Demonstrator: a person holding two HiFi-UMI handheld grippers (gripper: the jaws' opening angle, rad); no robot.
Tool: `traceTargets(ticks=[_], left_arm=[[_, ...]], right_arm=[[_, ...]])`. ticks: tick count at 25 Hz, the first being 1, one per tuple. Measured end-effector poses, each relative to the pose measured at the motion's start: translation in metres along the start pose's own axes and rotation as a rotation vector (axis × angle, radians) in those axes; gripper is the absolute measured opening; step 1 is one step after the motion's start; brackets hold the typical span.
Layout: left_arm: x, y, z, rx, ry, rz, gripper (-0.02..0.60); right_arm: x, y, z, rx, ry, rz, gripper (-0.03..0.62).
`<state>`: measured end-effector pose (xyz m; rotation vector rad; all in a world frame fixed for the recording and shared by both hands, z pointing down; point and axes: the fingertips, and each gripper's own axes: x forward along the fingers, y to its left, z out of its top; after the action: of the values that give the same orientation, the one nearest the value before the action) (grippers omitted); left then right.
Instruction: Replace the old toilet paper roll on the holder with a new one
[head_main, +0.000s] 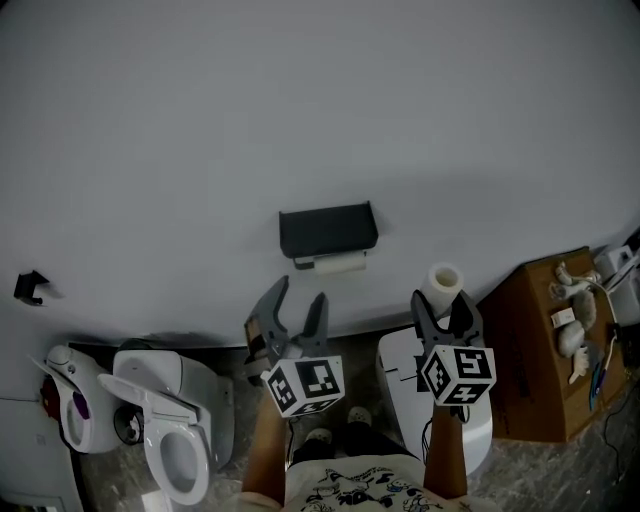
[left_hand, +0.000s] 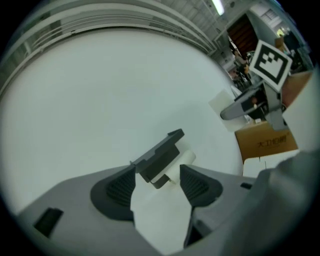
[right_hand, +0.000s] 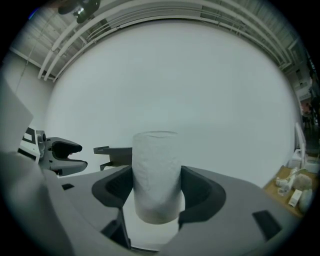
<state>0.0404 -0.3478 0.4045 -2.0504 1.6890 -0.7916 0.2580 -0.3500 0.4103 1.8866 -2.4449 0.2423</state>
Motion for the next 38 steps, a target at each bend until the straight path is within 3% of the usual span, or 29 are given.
traceTargets(ticks=[7,12,18,20,23,29,38], left_arm=[[0.02,-0.025,-0.004,0.349,0.087,0.001,0.274],[0.04,-0.038,-0.009,0.63,0.14,0.047,0.275],[0.06,-0.059,-0.006,0.82,0.146,0.05,0.275],[0.067,-0.064,-0.006,0.85,0.146,0.044,0.275],[0.077,-0.07,-0.01,0.835,0.16,0.015,0.275],[0.095,-0.068,-0.01,0.906,0.176,0.054,0.275],[0.105,-0.068,-0.017,0.903,0.225,0.062,0.242]], right_arm=[[0.007,-0.011,0.001,0.007,0.0,0.01,0.305],[0.005,-0.02,0.001,0.013,0.002,0.002,0.305],[0.006,-0.03,-0.001,0.018,0.008,-0.004,0.305],[0.007,-0.034,-0.001,0.02,0.006,-0.009,0.305],[0.01,-0.038,0.0,0.027,0.007,-0.014,0.305],[0.016,-0.045,-0.004,0.041,0.021,-0.016,0.305],[0.018,-0.059,-0.004,0.054,0.02,-0.037,0.305]])
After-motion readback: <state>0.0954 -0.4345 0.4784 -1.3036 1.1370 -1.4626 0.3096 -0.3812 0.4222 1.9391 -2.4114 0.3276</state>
